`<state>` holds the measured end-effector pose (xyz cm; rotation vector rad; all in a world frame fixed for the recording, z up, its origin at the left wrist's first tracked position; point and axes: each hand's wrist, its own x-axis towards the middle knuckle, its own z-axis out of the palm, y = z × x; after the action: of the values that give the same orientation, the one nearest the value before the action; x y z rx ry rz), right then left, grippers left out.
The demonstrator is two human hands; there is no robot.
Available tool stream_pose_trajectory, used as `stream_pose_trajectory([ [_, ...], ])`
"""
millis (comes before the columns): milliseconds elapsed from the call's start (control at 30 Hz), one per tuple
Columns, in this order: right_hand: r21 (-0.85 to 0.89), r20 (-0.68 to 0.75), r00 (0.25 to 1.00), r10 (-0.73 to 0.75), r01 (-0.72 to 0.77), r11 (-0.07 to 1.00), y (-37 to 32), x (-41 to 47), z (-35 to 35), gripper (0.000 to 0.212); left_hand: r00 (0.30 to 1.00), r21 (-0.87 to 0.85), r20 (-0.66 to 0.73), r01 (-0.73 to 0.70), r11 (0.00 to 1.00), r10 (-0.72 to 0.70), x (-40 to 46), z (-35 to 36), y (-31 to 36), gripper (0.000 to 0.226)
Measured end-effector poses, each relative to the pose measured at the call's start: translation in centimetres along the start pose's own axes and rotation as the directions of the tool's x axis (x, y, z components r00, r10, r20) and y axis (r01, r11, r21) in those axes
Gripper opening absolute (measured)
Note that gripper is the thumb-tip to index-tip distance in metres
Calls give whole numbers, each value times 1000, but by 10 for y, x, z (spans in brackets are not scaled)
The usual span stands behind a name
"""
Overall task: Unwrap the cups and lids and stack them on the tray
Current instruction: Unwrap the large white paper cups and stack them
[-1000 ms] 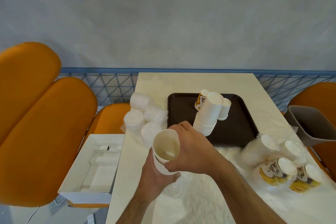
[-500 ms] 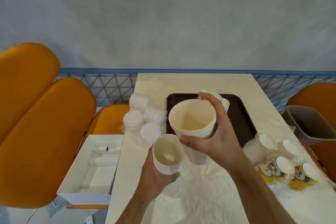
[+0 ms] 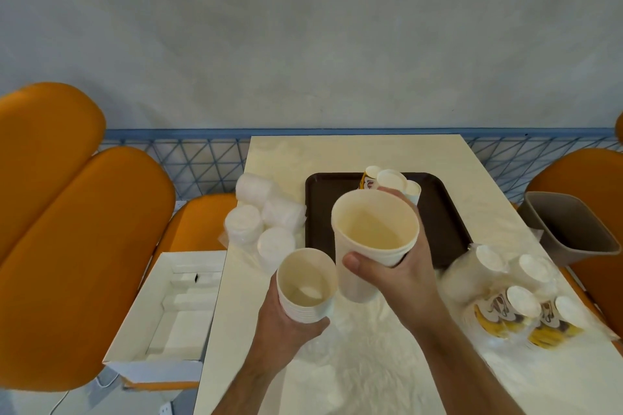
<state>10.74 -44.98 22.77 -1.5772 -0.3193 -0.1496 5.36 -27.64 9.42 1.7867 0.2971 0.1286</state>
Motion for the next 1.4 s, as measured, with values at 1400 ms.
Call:
stream_pose_trajectory([
  [1400,-789,-220,973,71,-220,573,17,89,-79,64,1000,29,0,-17,999,17,0,1,-1,96],
])
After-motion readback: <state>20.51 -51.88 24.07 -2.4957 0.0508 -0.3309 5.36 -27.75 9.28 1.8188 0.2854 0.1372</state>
